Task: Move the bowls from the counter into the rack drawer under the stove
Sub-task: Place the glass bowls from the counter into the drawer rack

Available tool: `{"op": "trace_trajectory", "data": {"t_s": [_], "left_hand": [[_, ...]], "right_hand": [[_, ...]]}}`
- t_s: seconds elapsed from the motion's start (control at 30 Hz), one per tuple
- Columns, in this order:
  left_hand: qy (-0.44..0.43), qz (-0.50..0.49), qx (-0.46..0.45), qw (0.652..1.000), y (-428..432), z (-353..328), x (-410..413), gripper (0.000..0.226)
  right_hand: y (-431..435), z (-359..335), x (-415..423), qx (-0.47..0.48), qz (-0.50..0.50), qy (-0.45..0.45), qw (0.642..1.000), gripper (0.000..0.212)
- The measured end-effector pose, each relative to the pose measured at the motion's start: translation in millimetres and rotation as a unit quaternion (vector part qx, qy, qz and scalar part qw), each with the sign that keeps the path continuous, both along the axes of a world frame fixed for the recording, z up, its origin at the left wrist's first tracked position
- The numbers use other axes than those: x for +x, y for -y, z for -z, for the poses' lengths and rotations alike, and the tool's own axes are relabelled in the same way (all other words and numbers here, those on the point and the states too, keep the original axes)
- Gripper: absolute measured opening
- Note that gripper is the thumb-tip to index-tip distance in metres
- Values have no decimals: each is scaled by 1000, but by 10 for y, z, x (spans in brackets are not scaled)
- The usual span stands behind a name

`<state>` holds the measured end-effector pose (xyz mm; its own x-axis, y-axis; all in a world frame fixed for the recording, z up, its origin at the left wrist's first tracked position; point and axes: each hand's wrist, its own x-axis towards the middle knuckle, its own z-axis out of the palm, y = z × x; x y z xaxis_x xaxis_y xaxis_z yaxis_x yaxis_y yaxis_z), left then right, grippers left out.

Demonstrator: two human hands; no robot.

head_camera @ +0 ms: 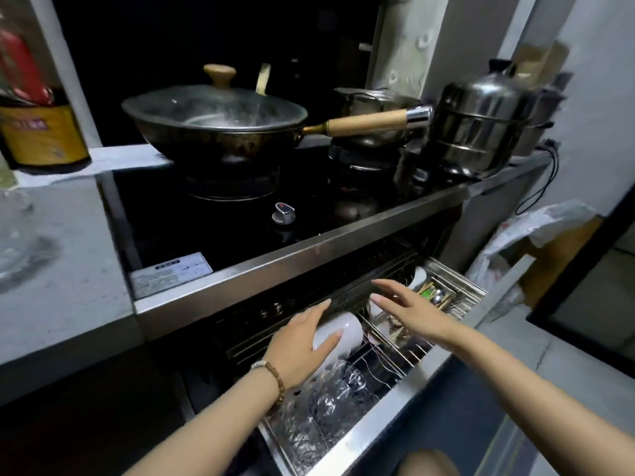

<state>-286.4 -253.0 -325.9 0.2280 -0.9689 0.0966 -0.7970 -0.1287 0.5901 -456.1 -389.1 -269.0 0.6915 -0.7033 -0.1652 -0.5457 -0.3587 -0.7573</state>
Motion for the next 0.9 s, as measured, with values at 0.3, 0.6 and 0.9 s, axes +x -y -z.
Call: {"op": "trace_trajectory", "data": {"t_s": [0.3, 0.6, 0.9], "left_hand": [[42, -21, -187, 981, -571, -1312, 351, 59], [104, -137, -203, 964, -1476, -1790, 1207, 80], [86, -282, -179, 939, -2278, -1683, 2023, 77]], "right_hand": [[-514, -855, 300, -107, -38, 118, 986, 57], [-1156, -1278, 1325, -125, -143, 160, 969, 60], [-1794, -1334, 2340, -101, -229, 173, 953, 69]]}}
